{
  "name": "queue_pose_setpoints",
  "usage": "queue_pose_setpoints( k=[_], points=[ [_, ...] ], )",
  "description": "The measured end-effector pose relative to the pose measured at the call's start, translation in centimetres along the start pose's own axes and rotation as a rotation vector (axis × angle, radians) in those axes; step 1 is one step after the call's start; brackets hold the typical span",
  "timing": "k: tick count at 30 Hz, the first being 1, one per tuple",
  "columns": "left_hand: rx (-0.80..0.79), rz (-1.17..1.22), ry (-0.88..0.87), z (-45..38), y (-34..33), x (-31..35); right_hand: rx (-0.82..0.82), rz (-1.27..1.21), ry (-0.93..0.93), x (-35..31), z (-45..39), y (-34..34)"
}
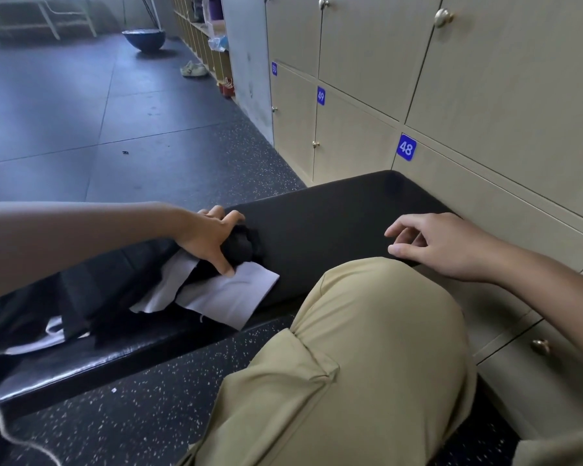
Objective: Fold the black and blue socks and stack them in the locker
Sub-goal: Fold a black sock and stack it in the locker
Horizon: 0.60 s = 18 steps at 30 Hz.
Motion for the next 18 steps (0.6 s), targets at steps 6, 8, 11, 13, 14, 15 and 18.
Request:
queue_pose_setpoints(
  k=[6, 8, 11, 13, 14, 15, 18],
  points=[
    [0.033, 0.195, -0.011, 0.3, 0.6, -0.4, 0.002, 0.015, -0.006, 0.5, 0.3, 0.1],
    [0.065, 0.236, -0.035, 0.5, 0.7, -0.5, 0.002, 0.019, -0.004, 0.5, 0.3, 0.2],
    [0.082, 0.301, -0.092, 0.7, 0.7, -0.4, 0.002, 0.017, -0.01, 0.5, 0.5, 0.3],
    [0.094, 0.305, -0.115, 0.8, 0.7, -0.4, 0.002, 0.026, -0.009, 0.5, 0.6, 0.3],
    [0.101, 0.309, -0.123, 0.9, 0.7, -0.5, 0.0, 0.03, -0.009, 0.5, 0.6, 0.4],
    [0.109, 0.318, -0.136, 1.1, 0.8, -0.5, -0.001, 0.03, -0.008, 0.4, 0.7, 0.4],
    [0.133, 0.357, -0.151, 1.6, 1.4, -0.5, 0.003, 0.031, -0.003, 0.3, 1.0, 0.7]
  ],
)
Point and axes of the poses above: each hand's wrist, its own z-axis away from the middle knuckle, its own y-axis out of the back of the hand, x = y × z, the point moved 4 cm from there along -z, towards the middle knuckle, and after that the axes turned 7 degrees about -y, right-handed, at the moved point
